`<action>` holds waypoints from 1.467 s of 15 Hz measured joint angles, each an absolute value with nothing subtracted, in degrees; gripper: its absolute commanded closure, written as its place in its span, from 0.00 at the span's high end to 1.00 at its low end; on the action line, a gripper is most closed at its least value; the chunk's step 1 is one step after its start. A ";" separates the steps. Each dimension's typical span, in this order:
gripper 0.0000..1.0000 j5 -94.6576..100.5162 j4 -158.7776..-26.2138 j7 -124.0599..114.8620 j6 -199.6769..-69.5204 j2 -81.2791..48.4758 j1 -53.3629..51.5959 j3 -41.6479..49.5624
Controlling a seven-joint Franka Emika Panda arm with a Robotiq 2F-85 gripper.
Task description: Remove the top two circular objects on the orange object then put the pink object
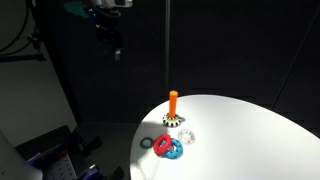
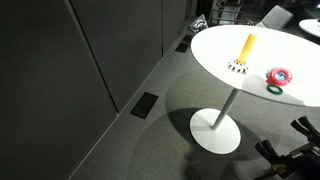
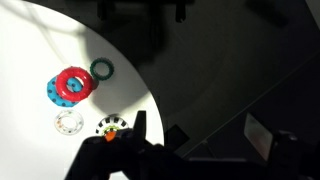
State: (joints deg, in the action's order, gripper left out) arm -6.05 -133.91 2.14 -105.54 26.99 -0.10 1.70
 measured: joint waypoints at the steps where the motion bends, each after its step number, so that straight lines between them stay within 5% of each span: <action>1: 1.00 -5.75 -133.29 2.13 -107.13 25.32 0.01 1.68; 9: 1.00 -1.29 -131.09 1.77 -121.24 13.47 1.39 1.71; 22: 1.00 -1.29 -130.97 -0.06 -126.80 10.12 1.63 1.76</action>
State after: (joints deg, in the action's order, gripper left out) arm -1.29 -130.97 -0.06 -126.80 10.12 1.63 1.76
